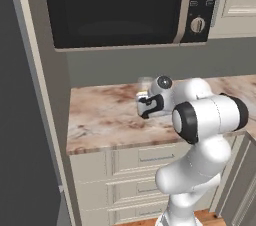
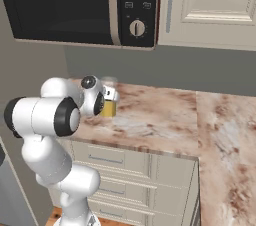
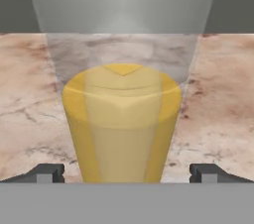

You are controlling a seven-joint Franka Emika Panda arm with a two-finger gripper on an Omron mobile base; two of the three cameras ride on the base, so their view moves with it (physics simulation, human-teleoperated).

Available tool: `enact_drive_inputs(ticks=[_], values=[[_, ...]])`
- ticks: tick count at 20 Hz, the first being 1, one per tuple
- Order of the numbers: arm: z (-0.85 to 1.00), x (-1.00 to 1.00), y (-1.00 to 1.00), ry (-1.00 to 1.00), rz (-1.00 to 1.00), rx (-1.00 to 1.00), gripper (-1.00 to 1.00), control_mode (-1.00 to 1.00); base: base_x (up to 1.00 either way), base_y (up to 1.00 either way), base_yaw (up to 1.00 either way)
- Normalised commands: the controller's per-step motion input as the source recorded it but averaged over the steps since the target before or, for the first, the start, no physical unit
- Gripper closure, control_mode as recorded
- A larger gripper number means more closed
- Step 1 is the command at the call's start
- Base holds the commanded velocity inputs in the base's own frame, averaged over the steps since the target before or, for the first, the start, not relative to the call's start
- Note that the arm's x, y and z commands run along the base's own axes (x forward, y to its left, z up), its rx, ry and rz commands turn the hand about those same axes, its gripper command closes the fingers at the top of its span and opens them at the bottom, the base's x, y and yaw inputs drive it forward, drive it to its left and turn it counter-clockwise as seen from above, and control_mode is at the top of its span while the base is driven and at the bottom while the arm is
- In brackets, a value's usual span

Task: Move the can and asparagus from the second highest shelf to the top shelf to make space. Then, place the pitcher from the counter on the cleared second highest shelf.

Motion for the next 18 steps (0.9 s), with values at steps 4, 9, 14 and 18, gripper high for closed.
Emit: enact_drive_inputs(ticks=[4, 9, 14, 18], values=[[-0.06, 0.06, 0.00, -0.10, 0.00, 0.00, -1.00, -1.00, 0.00, 0.00, 0.00], [0.00, 0.00, 0.00, -0.19, 0.00, 0.00, -1.00, -1.00, 0.00, 0.00, 0.00], [0.00, 0.00, 0.00, -0.18, 0.00, 0.00, -1.00, -1.00, 0.00, 0.00, 0.00], [-0.04, 0.08, 0.00, -0.09, 0.00, 0.00, 1.00, -1.00, 0.00, 0.00, 0.00]])
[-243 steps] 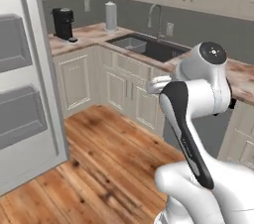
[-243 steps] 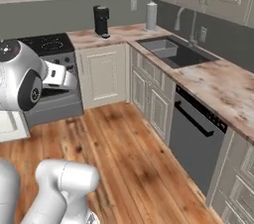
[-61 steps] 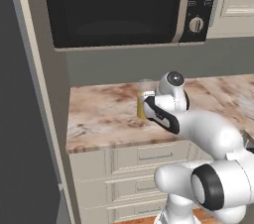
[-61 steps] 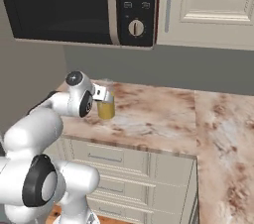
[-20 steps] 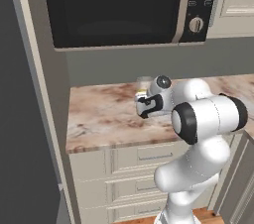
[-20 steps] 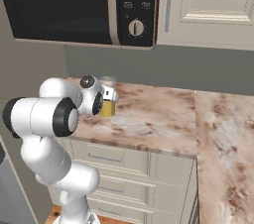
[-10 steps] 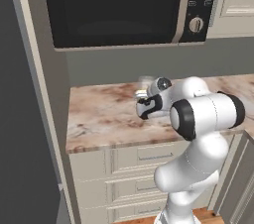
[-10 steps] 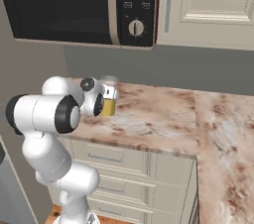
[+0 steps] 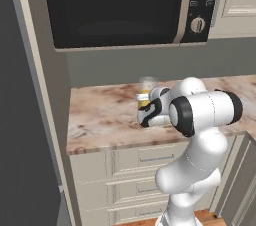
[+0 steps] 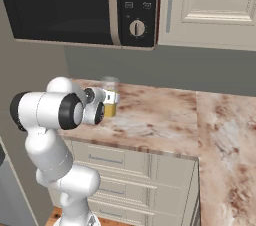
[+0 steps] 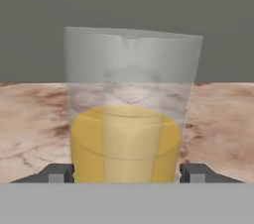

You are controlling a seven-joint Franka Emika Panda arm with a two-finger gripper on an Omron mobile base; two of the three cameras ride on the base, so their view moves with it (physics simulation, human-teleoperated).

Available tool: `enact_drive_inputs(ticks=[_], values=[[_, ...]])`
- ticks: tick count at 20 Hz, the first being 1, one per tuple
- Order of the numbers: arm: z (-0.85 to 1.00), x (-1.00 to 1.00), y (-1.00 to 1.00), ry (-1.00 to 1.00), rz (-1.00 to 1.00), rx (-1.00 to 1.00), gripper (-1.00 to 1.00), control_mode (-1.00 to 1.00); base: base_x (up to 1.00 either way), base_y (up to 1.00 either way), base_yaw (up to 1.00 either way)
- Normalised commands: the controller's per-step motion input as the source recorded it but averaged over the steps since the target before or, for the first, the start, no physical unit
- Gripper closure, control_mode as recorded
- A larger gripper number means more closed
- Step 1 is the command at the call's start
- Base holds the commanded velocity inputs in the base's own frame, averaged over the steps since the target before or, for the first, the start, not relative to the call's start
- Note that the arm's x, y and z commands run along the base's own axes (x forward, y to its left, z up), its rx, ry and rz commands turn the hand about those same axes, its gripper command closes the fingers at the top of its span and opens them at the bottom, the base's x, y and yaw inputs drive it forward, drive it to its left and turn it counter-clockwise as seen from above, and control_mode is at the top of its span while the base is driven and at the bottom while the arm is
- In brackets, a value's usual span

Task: Move the can and asparagus from the second highest shelf to the top shelf to make space. Then, place the pitcher from the counter on the cleared second highest shelf.

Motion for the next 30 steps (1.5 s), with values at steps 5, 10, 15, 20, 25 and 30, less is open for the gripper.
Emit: enact_drive_inputs(ticks=[5, 10, 15, 20, 25, 30], values=[[-0.02, 0.12, 0.00, -0.01, 0.00, 0.00, 1.00, -1.00, 0.00, 0.00, 0.00], [0.00, 0.07, 0.00, 0.00, 0.00, 0.00, 1.00, -1.00, 0.00, 0.00, 0.00], [0.03, -0.03, 0.02, 0.06, 0.04, 0.00, 1.00, -1.00, 0.00, 0.00, 0.00], [0.30, -0.26, 0.01, 0.01, 0.14, 0.00, 1.00, -1.00, 0.00, 0.00, 0.00], [0.42, -0.47, 0.00, -0.04, 0.18, 0.00, 1.00, -1.00, 0.00, 0.00, 0.00], [0.44, -0.59, -0.01, -0.04, 0.14, 0.00, 1.00, -1.00, 0.00, 0.00, 0.00]])
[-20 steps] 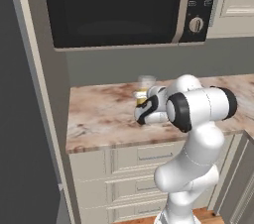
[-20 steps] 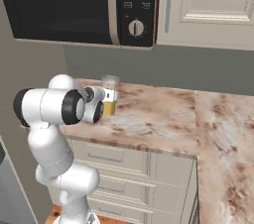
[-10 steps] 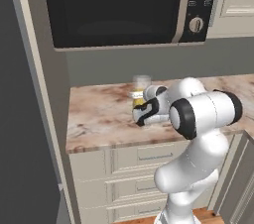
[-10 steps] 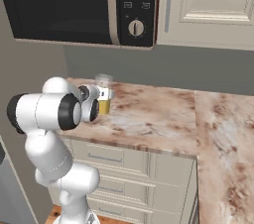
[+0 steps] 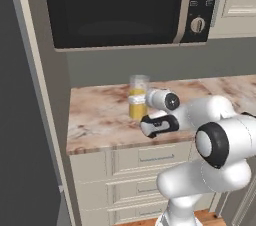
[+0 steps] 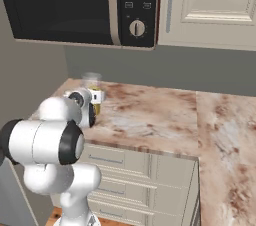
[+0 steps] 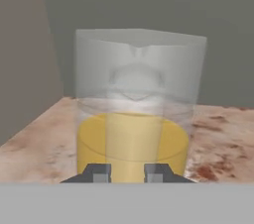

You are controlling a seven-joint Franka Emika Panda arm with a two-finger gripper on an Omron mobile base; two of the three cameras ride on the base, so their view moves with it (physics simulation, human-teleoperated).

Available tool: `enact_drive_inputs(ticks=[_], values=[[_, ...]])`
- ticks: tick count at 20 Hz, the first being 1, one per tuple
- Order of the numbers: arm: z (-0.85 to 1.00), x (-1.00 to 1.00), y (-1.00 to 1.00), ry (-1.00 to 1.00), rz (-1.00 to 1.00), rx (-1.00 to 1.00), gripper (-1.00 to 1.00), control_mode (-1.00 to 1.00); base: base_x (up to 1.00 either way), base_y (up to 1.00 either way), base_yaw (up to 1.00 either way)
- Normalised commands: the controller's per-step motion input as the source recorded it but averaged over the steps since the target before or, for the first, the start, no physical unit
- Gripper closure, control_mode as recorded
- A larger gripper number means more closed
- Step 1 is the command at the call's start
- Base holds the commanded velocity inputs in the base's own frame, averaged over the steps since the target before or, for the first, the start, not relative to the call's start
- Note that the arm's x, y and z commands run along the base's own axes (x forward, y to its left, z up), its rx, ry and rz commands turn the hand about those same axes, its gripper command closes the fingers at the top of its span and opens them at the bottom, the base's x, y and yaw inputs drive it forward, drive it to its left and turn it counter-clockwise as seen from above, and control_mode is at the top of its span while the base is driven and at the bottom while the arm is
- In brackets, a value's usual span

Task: Move the can and asparagus from the second highest shelf to the top shelf to make space. Then, place the pitcher from the counter on the cleared second highest shelf.

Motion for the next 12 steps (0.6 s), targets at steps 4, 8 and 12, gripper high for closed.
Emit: enact_drive_inputs(ticks=[4, 8, 12], values=[[0.72, -0.67, -0.08, 0.03, 0.05, 0.00, 1.00, -1.00, 0.00, 0.00, 0.00], [0.88, -0.57, -0.21, 0.14, 0.00, -0.03, 1.00, -1.00, 0.00, 0.00, 0.00], [0.74, -0.65, -0.08, 0.17, 0.00, -0.08, 1.00, -1.00, 0.00, 0.00, 0.00]])
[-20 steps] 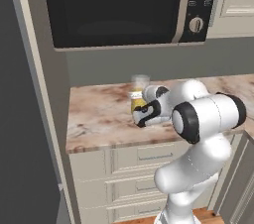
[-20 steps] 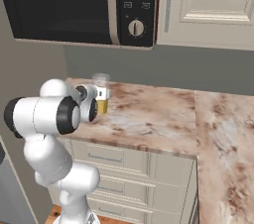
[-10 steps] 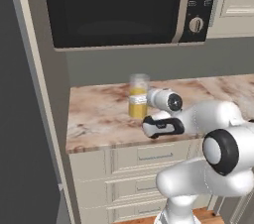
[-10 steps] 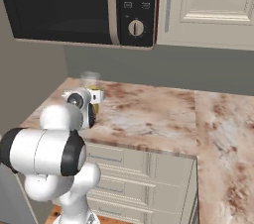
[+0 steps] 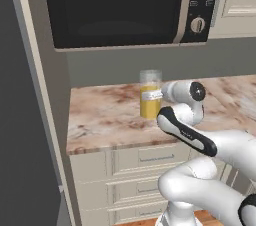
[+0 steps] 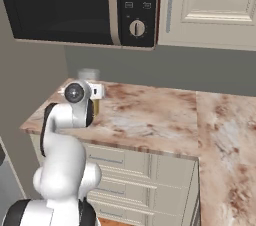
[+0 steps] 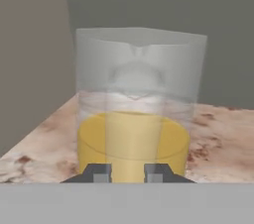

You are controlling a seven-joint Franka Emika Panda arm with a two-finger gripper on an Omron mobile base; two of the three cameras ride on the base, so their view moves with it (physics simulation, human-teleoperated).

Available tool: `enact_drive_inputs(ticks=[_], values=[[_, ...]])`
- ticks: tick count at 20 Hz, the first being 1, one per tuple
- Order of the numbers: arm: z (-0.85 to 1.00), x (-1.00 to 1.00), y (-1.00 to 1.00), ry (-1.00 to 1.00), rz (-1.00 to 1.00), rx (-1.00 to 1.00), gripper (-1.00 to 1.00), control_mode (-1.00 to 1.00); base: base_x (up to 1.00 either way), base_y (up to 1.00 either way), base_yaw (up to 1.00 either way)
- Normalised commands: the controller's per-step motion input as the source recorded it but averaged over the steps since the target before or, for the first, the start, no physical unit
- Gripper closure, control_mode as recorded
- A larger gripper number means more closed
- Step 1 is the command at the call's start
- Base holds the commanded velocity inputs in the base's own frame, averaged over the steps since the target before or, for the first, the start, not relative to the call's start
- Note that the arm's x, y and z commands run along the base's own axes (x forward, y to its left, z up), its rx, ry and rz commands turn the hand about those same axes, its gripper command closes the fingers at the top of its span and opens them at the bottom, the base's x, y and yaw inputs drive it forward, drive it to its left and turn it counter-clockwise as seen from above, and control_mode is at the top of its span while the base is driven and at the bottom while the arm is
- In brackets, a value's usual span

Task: Move the can and asparagus from the second highest shelf to the top shelf to make space. Then, place the pitcher from the counter on the cleared second highest shelf.

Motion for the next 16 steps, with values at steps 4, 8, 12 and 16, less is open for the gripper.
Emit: enact_drive_inputs(ticks=[4, 8, 12, 16], values=[[0.41, -0.66, 0.00, 0.15, 0.00, -0.13, 1.00, -1.00, 0.00, 0.00, 0.00], [0.05, -0.95, 0.00, -0.01, 0.00, -0.17, 1.00, -1.00, 0.00, 0.00, 0.00], [0.00, -1.00, -0.10, -0.26, 0.00, -0.10, 1.00, -1.00, 0.00, 0.00, 0.00], [0.07, -1.00, -0.17, -0.47, 0.00, -0.02, 1.00, -1.00, 0.00, 0.00, 0.00]])
